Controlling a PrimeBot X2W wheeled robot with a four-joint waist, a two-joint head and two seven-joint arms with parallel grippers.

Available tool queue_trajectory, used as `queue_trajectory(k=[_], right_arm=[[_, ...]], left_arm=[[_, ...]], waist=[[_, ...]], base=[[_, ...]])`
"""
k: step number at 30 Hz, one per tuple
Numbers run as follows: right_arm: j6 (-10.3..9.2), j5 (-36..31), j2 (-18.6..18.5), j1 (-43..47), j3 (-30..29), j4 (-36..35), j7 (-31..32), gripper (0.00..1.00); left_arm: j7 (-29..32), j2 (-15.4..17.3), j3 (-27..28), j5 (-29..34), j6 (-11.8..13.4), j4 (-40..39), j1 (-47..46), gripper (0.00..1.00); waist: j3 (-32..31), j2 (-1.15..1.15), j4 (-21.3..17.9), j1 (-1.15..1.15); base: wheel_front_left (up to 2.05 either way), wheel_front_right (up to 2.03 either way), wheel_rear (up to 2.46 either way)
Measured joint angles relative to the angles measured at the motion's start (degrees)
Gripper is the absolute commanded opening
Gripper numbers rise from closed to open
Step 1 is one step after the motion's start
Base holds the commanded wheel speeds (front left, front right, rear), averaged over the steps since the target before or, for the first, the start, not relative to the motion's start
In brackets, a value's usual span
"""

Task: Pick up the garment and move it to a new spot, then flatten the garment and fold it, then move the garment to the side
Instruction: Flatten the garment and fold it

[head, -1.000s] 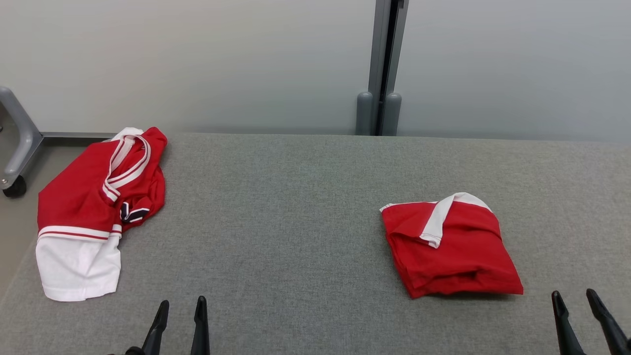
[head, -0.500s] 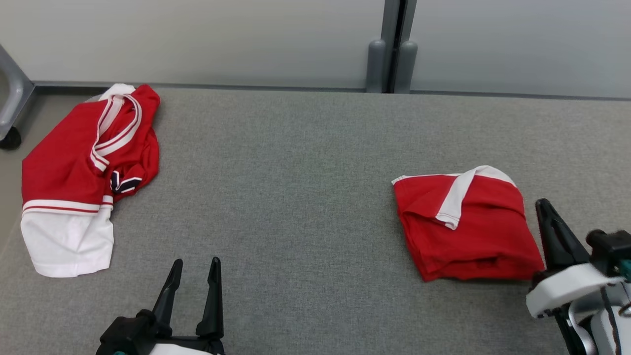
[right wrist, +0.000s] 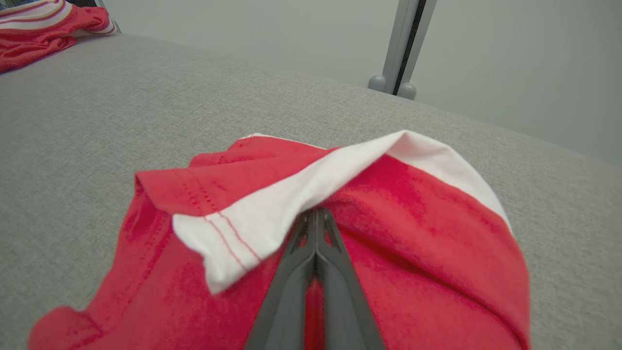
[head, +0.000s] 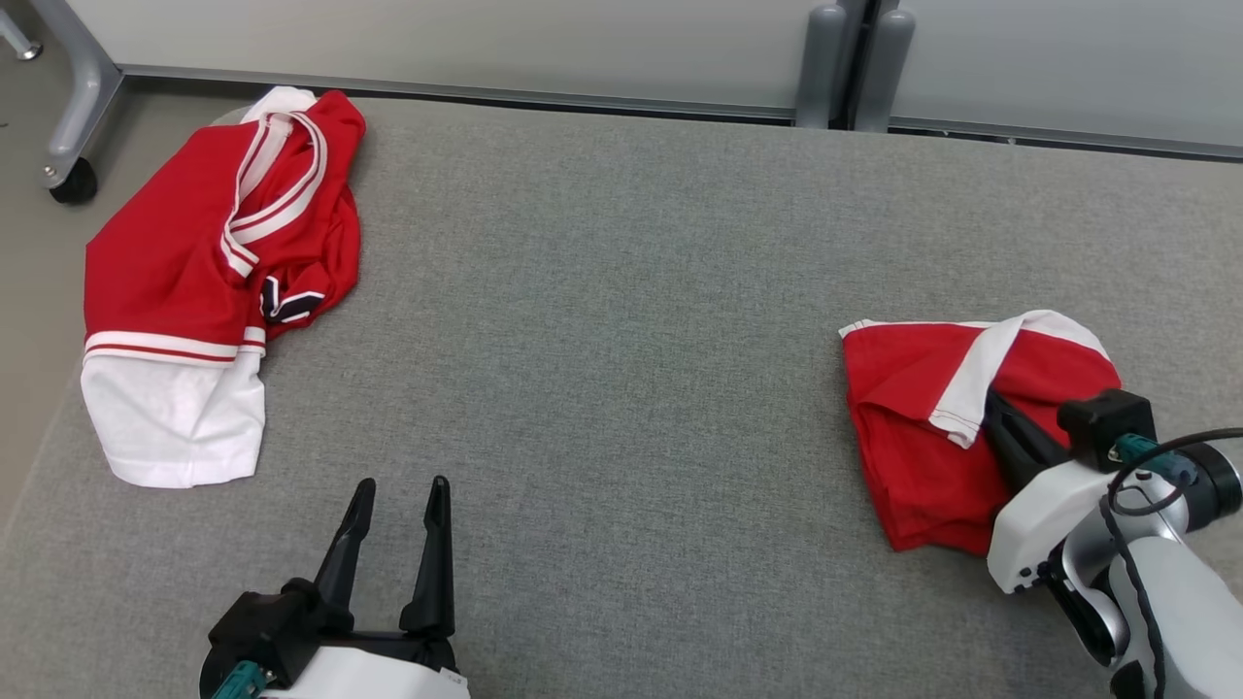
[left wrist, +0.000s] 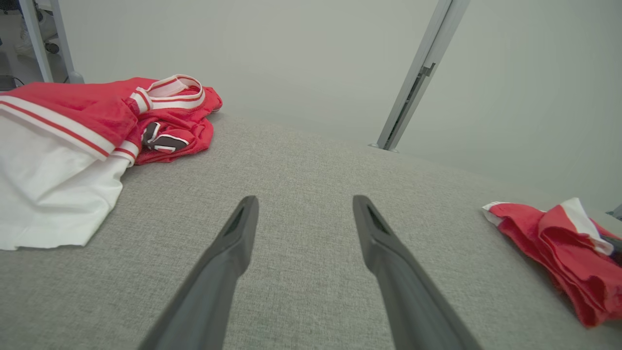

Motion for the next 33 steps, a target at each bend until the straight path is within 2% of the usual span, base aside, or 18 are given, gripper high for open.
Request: queue_trajectory(k=[12,20,24,33], right_arm=[[0.00,3.52,-1.87,-6.93,6.49,1.91,2.55,0.00],[0.00,5.33,-0.58,-10.67,12.79,5.42,5.91,0.00],[0.00,7.68,-0.90,-10.12,16.90,4.75,6.61,0.00],[0.00,12.85,-5.70,-3.46,23.94,-0.69,8.00,0.00]], left_arm=[[0.00,-0.01,-2.03,-0.97,0.22,1.03,-1.21,1.00],[0.00,-0.01,-2.31,-2.01,0.76,1.32,-1.29,1.00],[0.00,0.00,-1.45,-2.13,1.10,1.31,-1.02,1.00],[0.00,-0.03,0.44,-1.31,0.96,1.12,1.03,1.00]], waist=[[1.09,0.00,2.98,0.00],[1.42,0.00,4.68,0.00],[0.20,0.00,4.00,0.00],[-3.30,0.00,-0.81,0.00]], base=[[0.00,0.00,0.00],[0.00,0.00,0.00],[0.00,0.00,0.00],[0.00,0.00,0.00]])
